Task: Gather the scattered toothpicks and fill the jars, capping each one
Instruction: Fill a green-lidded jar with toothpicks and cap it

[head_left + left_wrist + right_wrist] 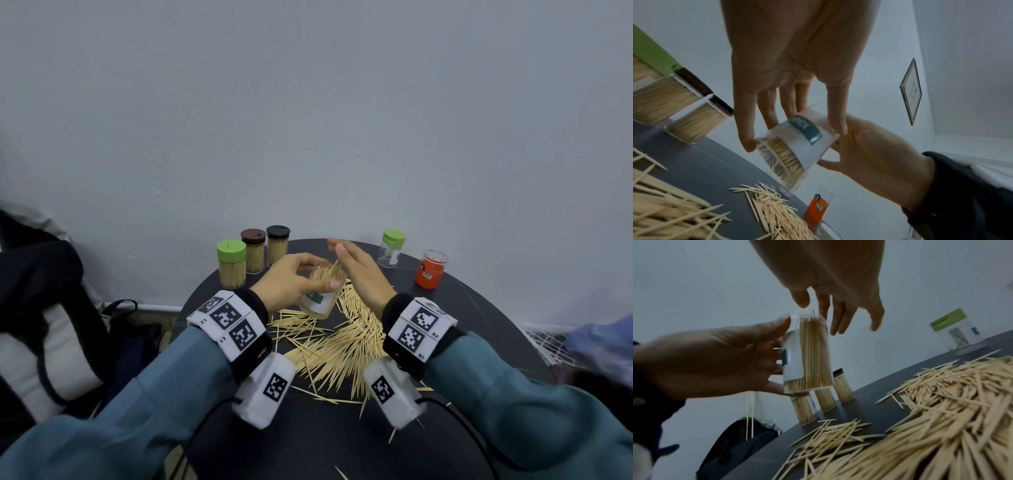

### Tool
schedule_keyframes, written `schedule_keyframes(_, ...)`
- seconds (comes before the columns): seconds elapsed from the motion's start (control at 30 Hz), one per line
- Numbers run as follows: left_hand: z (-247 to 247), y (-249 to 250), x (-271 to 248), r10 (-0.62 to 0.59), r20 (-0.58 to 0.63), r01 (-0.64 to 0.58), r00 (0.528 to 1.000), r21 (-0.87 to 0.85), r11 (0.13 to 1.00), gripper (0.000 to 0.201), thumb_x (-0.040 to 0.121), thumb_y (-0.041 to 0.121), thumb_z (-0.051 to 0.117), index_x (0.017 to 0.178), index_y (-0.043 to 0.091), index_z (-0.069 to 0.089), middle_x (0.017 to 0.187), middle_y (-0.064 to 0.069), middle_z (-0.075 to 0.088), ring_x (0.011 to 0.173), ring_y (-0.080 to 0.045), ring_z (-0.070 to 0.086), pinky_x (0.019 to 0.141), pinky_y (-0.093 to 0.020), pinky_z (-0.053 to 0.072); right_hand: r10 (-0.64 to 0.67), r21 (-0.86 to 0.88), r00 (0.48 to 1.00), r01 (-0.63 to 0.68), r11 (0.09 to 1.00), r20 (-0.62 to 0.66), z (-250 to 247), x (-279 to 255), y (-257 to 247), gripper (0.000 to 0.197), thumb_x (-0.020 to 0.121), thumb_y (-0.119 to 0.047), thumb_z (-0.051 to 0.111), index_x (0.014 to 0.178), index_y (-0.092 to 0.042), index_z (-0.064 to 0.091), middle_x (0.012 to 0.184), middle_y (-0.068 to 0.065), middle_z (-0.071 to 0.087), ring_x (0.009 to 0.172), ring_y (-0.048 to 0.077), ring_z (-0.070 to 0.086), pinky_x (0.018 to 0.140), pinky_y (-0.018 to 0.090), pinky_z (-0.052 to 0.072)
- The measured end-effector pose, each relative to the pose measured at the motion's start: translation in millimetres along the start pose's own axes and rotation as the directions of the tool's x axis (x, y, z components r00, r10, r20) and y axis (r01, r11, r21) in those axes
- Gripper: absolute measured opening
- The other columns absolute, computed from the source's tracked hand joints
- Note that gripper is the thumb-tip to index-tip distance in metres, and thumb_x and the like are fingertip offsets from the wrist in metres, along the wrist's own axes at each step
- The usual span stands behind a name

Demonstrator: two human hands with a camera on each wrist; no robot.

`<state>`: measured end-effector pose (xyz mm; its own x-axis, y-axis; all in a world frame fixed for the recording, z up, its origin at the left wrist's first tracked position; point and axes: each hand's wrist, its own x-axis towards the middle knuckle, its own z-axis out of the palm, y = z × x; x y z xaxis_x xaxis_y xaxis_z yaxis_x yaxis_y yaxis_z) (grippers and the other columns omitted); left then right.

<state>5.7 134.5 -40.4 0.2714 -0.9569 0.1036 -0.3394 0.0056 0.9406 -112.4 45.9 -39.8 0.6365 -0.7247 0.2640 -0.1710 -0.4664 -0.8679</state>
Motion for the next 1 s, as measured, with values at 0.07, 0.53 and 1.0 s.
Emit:
schedule_keyframes(0.07, -1.5, -2.0, 1.0, -0.009, -0.028, 0.009, 1.0, 0.001, 1.0, 0.054, 0.077, 0.023, 0.074, 0.125, 0.012, 0.053, 0.102, 0.004, 0.061, 0.109, -0.018, 0.058, 0.094, -0.039, 0.049, -0.086, -0.086, 0.994, 0.081, 0.993, -0.062, -4.4, 0.3, -0.6, 0.024, 0.094, -0.017, 0.05, 0.114, -0.012, 0.062, 0.116, 0.005, 0.062, 0.107, 0.013, 0.056, 0.086, 0.015, 0.042)
schedule_keyframes(0.53, -1.7, -4.7, 3.3, -0.02, -0.049, 0.021, 0.999, 0.019, 1.0, 0.045, 0.077, 0.022, 0.075, 0.118, 0.014, 0.057, 0.092, 0.009, 0.06, 0.092, -0.007, 0.055, 0.071, -0.023, 0.044, -0.237, -0.287, 0.969, 0.206, 0.936, -0.077, -14.2, 1.0, -7.8, 0.012, 0.082, -0.016, 0.069, 0.089, -0.008, 0.073, 0.079, -0.005, 0.066, 0.068, -0.005, 0.056, 0.064, 0.002, 0.043)
schedule_keyframes(1.0, -0.6, -9.5, 5.3, -0.02, -0.029, 0.021, 0.999, 0.038, 0.999, 0.047, 0.074, 0.024, 0.078, 0.116, 0.016, 0.059, 0.093, 0.007, 0.06, 0.087, -0.005, 0.055, 0.064, -0.021, 0.043, -0.238, -0.296, 0.971, 0.236, 0.926, 0.032, -21.3, -3.3, -9.7, 0.008, 0.082, -0.01, 0.068, 0.089, -0.008, 0.072, 0.079, -0.001, 0.068, 0.069, 0.001, 0.059, 0.066, 0.007, 0.047)
